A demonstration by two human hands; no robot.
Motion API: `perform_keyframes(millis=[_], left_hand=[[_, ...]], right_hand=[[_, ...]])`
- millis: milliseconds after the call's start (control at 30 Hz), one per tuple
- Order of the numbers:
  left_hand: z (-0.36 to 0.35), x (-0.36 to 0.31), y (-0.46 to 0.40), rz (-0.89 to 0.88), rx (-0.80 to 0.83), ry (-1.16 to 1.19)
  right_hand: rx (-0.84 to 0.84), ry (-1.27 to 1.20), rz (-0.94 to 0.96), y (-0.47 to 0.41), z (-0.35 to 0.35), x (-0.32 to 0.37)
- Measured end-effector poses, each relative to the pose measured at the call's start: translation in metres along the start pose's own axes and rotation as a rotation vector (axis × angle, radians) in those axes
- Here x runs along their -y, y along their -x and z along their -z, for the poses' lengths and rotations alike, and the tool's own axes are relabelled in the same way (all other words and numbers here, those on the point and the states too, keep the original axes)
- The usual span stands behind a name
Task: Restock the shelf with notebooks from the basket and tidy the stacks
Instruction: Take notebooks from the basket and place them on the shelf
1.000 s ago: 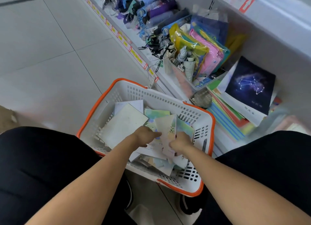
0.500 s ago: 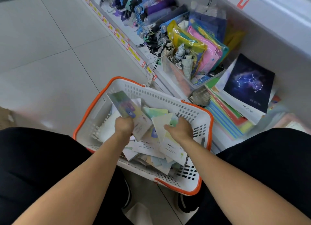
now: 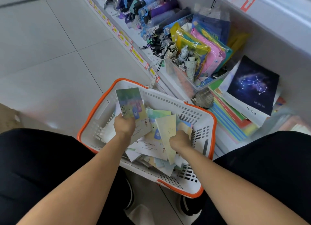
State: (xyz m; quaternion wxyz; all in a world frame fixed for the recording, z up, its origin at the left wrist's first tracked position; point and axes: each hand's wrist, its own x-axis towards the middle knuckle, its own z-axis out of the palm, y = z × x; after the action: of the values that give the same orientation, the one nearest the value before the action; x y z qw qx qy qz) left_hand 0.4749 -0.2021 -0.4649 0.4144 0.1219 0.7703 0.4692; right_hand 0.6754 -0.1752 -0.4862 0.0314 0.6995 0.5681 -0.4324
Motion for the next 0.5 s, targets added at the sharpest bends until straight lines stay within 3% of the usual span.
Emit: perform_keyframes(millis=[133, 300, 500], left_hand=[[-0.004, 0.002, 0.001, 0.009, 0.077, -0.046], [-0.004, 0.001, 0.01, 0.049, 0.202, -0.073], [-0.007, -0.003, 0.016, 0.112, 0.307, 0.067]], right_hand=[[-0.017, -0.039, 0.233, 0.014, 0.005, 0.02], [-0.086, -0.104, 0.339, 0.023, -0.001, 0.029], [0.02, 0.025, 0.606, 0.052, -0.018, 0.051]])
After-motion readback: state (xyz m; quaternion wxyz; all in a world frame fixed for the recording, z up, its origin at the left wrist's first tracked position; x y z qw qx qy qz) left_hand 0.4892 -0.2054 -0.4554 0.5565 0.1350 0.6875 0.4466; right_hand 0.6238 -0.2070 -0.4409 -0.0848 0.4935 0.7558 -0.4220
